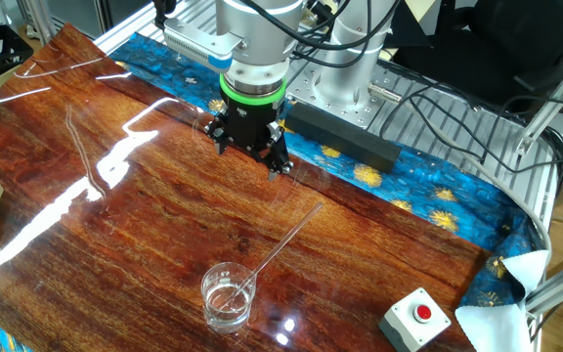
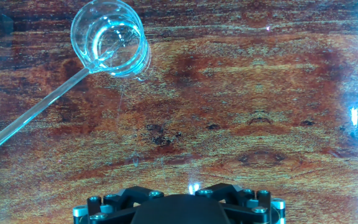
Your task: Stir the beaker with a glass rod
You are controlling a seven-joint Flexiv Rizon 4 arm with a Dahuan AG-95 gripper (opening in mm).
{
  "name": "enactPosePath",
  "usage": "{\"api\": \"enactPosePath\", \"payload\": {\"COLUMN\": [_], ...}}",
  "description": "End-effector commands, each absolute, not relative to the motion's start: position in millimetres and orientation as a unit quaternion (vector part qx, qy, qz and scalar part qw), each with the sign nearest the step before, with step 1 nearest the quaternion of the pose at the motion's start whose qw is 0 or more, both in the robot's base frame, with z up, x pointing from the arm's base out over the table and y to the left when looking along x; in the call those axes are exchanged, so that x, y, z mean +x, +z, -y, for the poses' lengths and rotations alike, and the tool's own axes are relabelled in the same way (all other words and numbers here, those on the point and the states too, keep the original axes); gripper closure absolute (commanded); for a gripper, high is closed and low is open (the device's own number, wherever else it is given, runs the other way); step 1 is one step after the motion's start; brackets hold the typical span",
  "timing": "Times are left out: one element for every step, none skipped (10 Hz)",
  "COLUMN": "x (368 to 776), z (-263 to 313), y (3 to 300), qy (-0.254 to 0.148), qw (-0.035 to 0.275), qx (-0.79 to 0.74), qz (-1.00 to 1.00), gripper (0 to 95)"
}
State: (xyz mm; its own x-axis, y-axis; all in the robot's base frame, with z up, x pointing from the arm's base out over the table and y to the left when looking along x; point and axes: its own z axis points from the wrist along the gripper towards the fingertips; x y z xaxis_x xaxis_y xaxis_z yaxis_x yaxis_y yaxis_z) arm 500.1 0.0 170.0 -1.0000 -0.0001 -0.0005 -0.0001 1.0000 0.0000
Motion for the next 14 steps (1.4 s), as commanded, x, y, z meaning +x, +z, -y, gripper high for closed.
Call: {"api": "enactPosePath", "payload": {"x": [500.0, 500.0, 500.0, 500.0, 500.0, 500.0, 500.0, 500.0, 500.0, 499.9, 499.9, 499.7, 499.4, 498.4], "z": [0.0, 0.0, 0.0, 0.0, 0.0, 0.0, 0.0, -0.1, -0.1, -0.3, -0.5, -1.3, -2.7, -6.9], "y": [170.0, 170.0, 170.0, 170.0, 170.0, 170.0, 170.0, 170.0, 170.0, 170.1, 170.2, 170.6, 171.3, 173.5], "qy": [0.0, 0.013, 0.013, 0.013, 0.013, 0.013, 0.013, 0.013, 0.013, 0.014, 0.015, 0.017, 0.02, 0.02], "qw": [0.0, -0.025, -0.025, -0.025, -0.025, -0.025, -0.025, -0.025, -0.025, -0.025, -0.025, -0.026, -0.026, -0.028], "qx": [0.0, 0.093, 0.093, 0.093, 0.093, 0.093, 0.093, 0.093, 0.092, 0.091, 0.093, 0.098, 0.103, 0.111], "qz": [-1.0, -0.995, -0.995, -0.995, -0.995, -0.995, -0.995, -0.995, -0.995, -0.995, -0.995, -0.995, -0.994, -0.993], "gripper": [0.0, 95.0, 95.0, 95.0, 95.0, 95.0, 95.0, 95.0, 95.0, 95.0, 95.0, 95.0, 95.0, 95.0]}}
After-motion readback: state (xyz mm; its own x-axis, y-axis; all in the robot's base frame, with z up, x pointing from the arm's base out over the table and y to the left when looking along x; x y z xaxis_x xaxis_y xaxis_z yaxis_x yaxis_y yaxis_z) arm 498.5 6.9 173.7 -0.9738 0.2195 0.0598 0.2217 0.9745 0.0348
